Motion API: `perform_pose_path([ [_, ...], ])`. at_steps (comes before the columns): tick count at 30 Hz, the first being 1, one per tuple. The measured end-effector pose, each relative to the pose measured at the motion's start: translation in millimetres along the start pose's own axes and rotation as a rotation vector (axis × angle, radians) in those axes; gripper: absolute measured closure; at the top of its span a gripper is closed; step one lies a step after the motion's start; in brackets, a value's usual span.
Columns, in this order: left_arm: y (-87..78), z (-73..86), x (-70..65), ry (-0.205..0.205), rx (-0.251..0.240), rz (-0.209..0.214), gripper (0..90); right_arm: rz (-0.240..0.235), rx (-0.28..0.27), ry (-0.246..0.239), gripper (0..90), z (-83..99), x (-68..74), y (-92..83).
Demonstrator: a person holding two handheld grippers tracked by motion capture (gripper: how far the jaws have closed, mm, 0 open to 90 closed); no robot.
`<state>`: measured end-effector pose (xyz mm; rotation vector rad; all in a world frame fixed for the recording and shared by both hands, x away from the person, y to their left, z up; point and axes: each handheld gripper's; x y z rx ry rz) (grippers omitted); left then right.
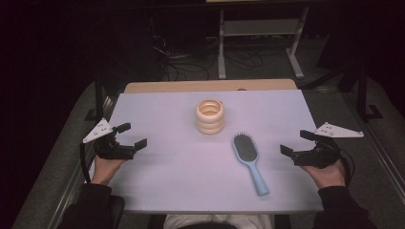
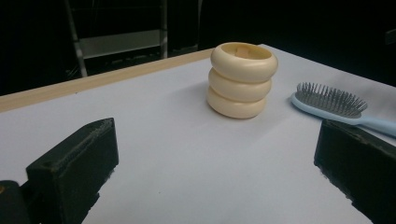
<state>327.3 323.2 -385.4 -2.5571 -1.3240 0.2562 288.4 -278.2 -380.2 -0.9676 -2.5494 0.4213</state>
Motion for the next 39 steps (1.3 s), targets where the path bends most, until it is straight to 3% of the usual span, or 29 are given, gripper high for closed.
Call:
perform_pose_path([
  [8, 0.8, 0.2, -2.1, 0.012, -0.003, 0.022, 0.0, -0.005, -0.008, -0.002, 0.0, -1.1, 0.5, -1.1],
  [21, 1.3, 0.4, -2.4, 0.014, -0.002, 0.024, 0.0, -0.023, -0.002, -0.02, 0.0, -3.9, 5.1, 1.1],
  [39, 2.1, 0.5, -3.1, 0.02, 0.003, 0.033, 0.0, -0.079, 0.052, -0.06, 0.0, -8.9, 20.8, 14.8],
])
Point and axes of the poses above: each handheld gripper's, and its own axes: y roughly forward along the jaws, z roughly out of its underside, x roughly to its left, and after that the axes turned 11 degrees about -z, right-handed
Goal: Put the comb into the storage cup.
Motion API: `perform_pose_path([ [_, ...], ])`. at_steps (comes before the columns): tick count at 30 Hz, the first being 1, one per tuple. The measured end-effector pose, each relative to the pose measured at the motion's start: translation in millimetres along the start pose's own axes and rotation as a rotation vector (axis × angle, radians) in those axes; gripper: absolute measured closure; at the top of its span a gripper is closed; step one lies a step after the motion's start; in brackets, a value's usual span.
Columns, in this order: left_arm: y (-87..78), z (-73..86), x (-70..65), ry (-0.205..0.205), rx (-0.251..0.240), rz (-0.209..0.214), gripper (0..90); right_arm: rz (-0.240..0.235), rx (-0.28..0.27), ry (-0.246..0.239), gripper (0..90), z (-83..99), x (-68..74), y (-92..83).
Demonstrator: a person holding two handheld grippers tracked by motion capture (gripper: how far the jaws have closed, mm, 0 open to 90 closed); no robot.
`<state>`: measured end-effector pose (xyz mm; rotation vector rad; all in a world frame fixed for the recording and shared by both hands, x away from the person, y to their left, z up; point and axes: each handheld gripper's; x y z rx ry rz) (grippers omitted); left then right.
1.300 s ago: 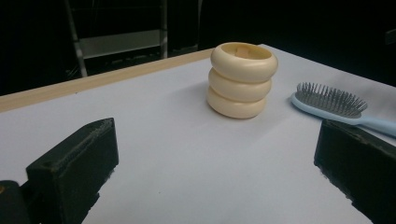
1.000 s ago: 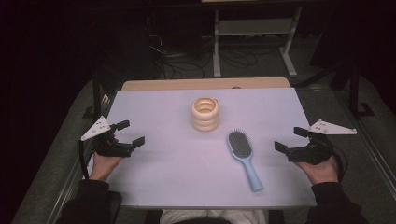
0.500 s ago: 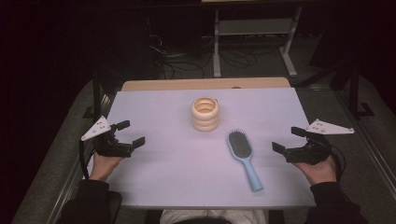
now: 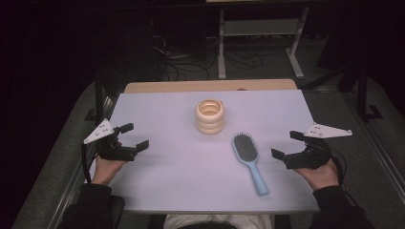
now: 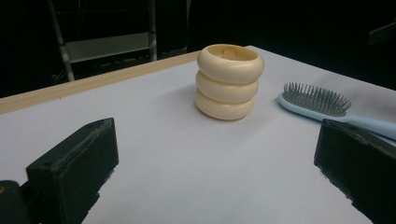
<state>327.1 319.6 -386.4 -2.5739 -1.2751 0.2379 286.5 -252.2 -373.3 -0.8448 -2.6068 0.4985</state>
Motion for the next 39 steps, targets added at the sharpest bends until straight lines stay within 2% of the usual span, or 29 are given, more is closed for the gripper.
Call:
perform_pose_path([
  [13, 0.3, 0.1, -0.2, -0.004, 0.002, 0.006, 0.0, -0.05, 0.041, -0.021, 3.4, -2.1, 8.3, 9.1],
  [29, 0.9, 0.1, -0.3, -0.003, 0.006, 0.009, 0.0, -0.089, 0.077, -0.04, 8.9, -3.8, 16.3, 17.5],
  [35, 1.4, 0.3, -0.6, 0.001, 0.009, 0.009, 0.0, -0.103, 0.097, -0.053, 17.2, -4.7, 20.2, 20.3],
  [39, 0.5, -0.1, -0.3, 0.0, 0.001, 0.006, 0.0, -0.118, 0.113, -0.066, 30.1, -6.3, 24.3, 22.2],
])
Point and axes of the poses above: each handheld gripper's, and its own axes: y roughly forward along the jaws, z roughly out of its underside, x roughly to its left, and after that the axes turned 11 degrees about -z, right-handed
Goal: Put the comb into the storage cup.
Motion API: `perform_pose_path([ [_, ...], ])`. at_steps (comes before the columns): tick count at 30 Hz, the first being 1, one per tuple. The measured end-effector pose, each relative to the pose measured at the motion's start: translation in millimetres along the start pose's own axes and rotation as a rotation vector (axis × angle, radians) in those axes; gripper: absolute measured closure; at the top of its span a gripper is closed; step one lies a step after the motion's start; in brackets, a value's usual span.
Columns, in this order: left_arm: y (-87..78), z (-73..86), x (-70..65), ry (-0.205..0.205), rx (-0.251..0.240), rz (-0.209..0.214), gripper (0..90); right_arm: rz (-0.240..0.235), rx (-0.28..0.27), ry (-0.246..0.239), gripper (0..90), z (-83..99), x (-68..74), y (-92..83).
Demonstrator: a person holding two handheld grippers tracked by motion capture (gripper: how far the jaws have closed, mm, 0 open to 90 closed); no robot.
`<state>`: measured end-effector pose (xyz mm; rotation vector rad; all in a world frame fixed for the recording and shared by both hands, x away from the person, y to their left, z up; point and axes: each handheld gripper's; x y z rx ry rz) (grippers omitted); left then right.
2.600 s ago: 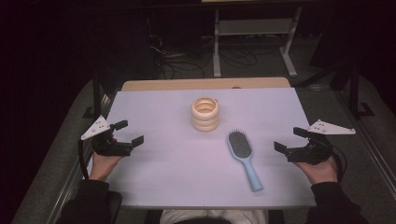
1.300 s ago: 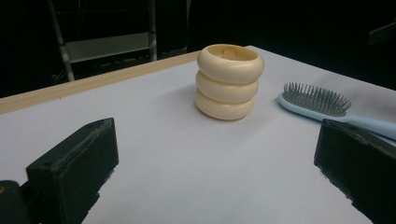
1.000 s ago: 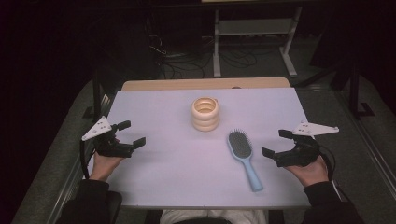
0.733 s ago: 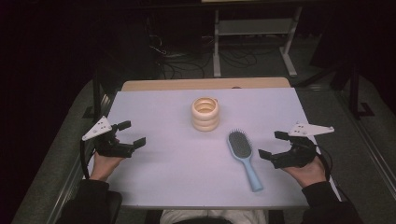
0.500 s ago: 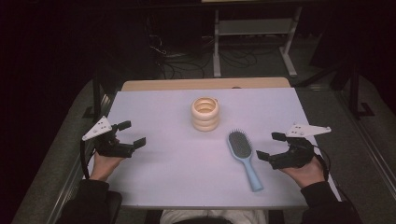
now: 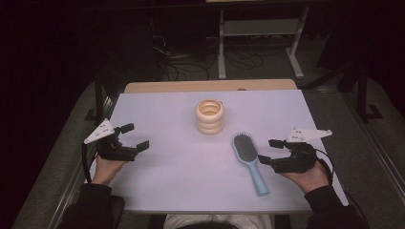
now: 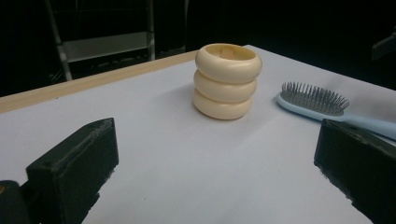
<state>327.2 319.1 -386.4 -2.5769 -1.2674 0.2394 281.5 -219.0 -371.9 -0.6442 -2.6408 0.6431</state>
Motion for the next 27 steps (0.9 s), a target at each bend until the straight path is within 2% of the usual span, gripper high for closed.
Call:
perform_pose_path([
  [2, -0.1, 0.0, 0.1, 0.0, 0.0, 0.0, 0.0, -0.01, 0.009, -0.009, 38.8, -0.2, 0.9, 1.5],
  [3, -0.1, 0.0, 0.1, 0.0, 0.0, 0.0, 0.0, -0.01, 0.009, -0.009, 38.8, -0.2, 0.9, 1.5],
  [4, 0.0, 0.0, -0.1, 0.0, 0.0, 0.001, 0.0, -0.019, 0.023, -0.016, 44.3, -0.1, 1.8, 3.2],
  [7, 0.1, 0.0, -0.1, 0.003, 0.002, 0.001, 0.0, -0.034, 0.047, -0.019, 53.8, 0.0, 2.8, 6.2],
  [10, -0.3, -0.2, -0.2, 0.005, 0.0, -0.005, 0.0, -0.058, 0.075, -0.009, 65.3, 0.3, 3.5, 10.2],
  [16, 0.0, -0.1, -0.4, 0.009, 0.0, -0.003, 0.0, -0.087, 0.136, -0.015, 80.3, 1.0, 6.5, 19.0],
  [21, -0.1, -0.1, -0.3, 0.007, -0.001, -0.003, 0.0, -0.098, 0.176, -0.036, 86.0, 1.3, 10.3, 26.2],
  [27, 0.1, -0.1, -0.6, 0.008, -0.001, 0.002, 0.0, -0.117, 0.224, -0.065, 88.5, 2.9, 14.3, 34.6],
])
Point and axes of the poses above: each handheld gripper's, and its own axes: y roughly forward along the jaws, z roughly out of its underside, x roughly to its left, and after that the axes turned 11 degrees about -z, right-handed
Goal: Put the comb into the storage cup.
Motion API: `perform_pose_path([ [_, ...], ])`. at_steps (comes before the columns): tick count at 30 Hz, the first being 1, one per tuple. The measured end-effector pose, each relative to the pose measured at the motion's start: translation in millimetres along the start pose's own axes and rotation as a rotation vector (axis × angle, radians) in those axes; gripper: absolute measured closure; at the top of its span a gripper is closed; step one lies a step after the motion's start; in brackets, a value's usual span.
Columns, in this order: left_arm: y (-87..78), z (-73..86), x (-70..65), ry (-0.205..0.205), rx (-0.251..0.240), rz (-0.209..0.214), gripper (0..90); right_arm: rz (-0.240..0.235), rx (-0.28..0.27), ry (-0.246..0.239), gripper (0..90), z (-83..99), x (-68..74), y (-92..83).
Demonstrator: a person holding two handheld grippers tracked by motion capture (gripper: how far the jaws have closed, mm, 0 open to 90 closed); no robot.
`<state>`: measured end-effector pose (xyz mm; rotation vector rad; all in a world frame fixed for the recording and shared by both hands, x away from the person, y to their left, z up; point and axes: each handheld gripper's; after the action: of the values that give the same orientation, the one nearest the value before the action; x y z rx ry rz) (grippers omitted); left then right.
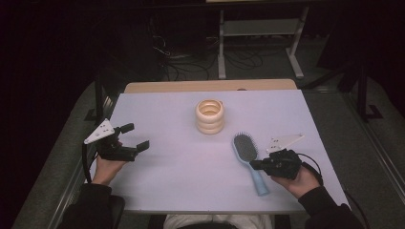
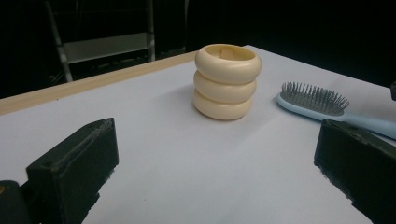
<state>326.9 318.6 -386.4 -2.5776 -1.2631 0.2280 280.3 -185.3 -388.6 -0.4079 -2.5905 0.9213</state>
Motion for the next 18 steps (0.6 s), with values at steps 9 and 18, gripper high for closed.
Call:
perform_pose_path([
  [9, 0.4, 0.2, -0.3, 0.001, 0.005, 0.003, 0.0, -0.025, 0.068, -0.021, 88.7, -0.6, 4.1, 13.2],
  [18, 0.9, 0.3, -1.0, 0.003, 0.006, 0.009, 0.0, -0.055, 0.178, -0.051, 88.8, 0.6, 8.9, 31.7],
])
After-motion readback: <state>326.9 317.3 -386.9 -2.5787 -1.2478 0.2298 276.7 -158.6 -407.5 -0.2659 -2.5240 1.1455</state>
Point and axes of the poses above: each handheld gripper's, and its own axes: y roughly forward along the jaws, z roughly out of its underside, x roughly to its left, and after that the axes turned 11 degrees about -z, right-handed
